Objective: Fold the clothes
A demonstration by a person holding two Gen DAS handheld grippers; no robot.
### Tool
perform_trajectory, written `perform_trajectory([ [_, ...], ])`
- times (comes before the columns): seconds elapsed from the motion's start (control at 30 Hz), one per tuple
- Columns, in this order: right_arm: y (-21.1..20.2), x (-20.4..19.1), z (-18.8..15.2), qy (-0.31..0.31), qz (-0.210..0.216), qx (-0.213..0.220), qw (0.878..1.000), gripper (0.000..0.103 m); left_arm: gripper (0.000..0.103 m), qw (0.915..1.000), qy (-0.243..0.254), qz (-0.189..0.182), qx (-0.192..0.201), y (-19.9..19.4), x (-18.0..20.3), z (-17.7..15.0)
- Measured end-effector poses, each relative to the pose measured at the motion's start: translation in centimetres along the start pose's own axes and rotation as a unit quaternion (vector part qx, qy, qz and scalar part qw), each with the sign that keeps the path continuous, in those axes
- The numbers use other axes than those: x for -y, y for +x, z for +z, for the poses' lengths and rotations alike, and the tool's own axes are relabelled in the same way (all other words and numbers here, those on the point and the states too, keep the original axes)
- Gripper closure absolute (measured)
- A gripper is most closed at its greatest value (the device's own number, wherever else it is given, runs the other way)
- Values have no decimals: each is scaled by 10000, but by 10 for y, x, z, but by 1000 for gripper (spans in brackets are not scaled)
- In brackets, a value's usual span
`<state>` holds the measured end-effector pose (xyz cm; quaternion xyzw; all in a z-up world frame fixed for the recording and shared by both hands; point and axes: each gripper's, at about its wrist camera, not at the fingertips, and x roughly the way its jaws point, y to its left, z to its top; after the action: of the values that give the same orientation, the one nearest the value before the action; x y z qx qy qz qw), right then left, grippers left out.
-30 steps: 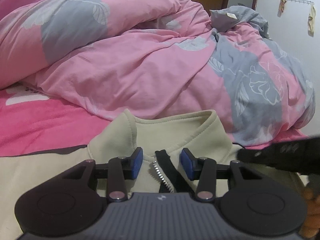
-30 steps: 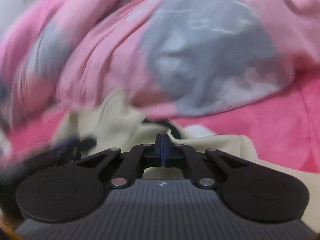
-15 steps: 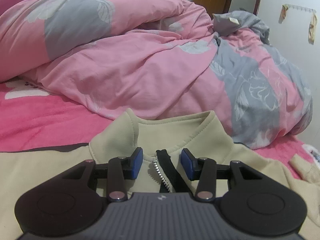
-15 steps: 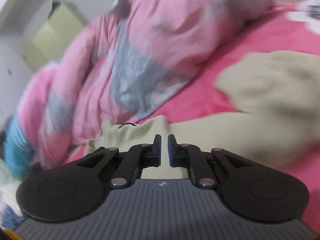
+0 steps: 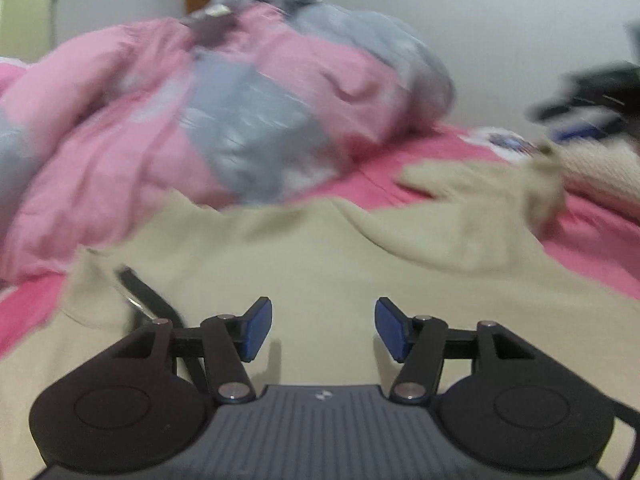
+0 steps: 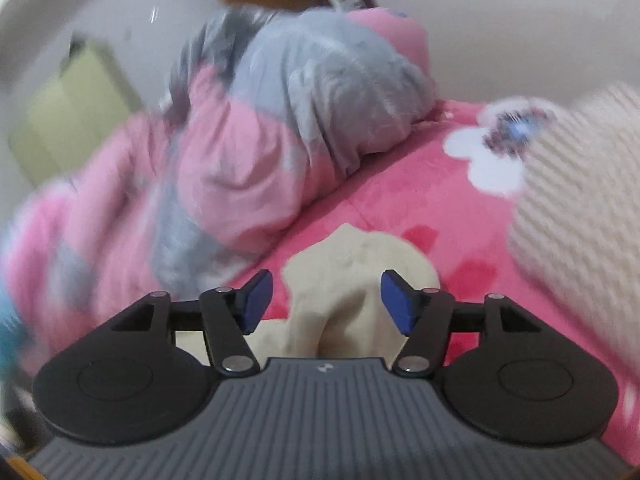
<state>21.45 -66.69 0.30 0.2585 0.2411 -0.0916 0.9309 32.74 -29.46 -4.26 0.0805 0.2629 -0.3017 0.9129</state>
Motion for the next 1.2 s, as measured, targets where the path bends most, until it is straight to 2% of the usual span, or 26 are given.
perform_trajectory([
  [0.07, 34, -12, 8, -599, -335, -176, 9975, 40, 44, 9998, 74, -88, -129, 2, 11, -9],
  [0.17, 80, -16, 28, -901, -510, -393, 9939, 37, 43, 9991, 186, -221, -323, 5, 28, -23],
  [0.3, 136, -2, 46, -1005, -708, -837, 9889, 34, 43, 9991, -103, -283, -299, 5, 18, -28],
  [0.4, 169, 7, 46, -1109, -746, -1308, 9824, 34, 43, 9990, -161, -333, -235, 4, 16, -31],
  [0.47, 187, 9, 41, -1300, -936, -1548, 9749, 34, 43, 9988, -221, -375, -210, 5, 15, -32],
  [0.57, 195, 14, 38, -1229, -776, -1641, 9757, 36, 43, 9987, -262, -398, -191, 5, 14, -33],
  [0.6, 193, 15, 37, -1165, -714, -1629, 9771, 41, 43, 9986, -275, -406, -184, 5, 14, -33],
  [0.63, 191, 15, 35, -1106, -608, -1636, 9784, 61, 43, 9987, -273, -403, -181, 5, 14, -33],
  [0.67, 188, 14, 34, -1105, -424, -1661, 9790, 90, 43, 9987, -270, -399, -177, 5, 14, -33],
  [0.7, 183, 12, 33, -1121, -327, -1655, 9793, 93, 43, 9987, -276, -401, -170, 5, 14, -33],
  [0.8, 157, 1, 37, -1317, -292, -1343, 9817, 94, 43, 9982, -350, -450, -173, 6, 11, -33],
  [0.9, 101, -2, 53, -1100, 295, -417, 9926, 95, 43, 9976, -428, -506, -174, 7, 8, -33],
  [0.97, 53, -3, 67, -1024, 858, 210, 9908, 95, 43, 9974, -460, -529, -173, 6, 7, -34],
  [1.03, 6, 0, 76, -946, 1507, 860, 9803, 95, 43, 9971, -490, -550, -171, 6, 6, -34],
  [1.1, -41, 4, 84, -860, 2135, 1530, 9611, 95, 43, 9970, -510, -562, -167, 6, 5, -34],
  [1.2, -82, 15, 89, -374, 2588, 2132, 9414, 95, 43, 9968, -535, -577, -163, 6, 5, -34],
])
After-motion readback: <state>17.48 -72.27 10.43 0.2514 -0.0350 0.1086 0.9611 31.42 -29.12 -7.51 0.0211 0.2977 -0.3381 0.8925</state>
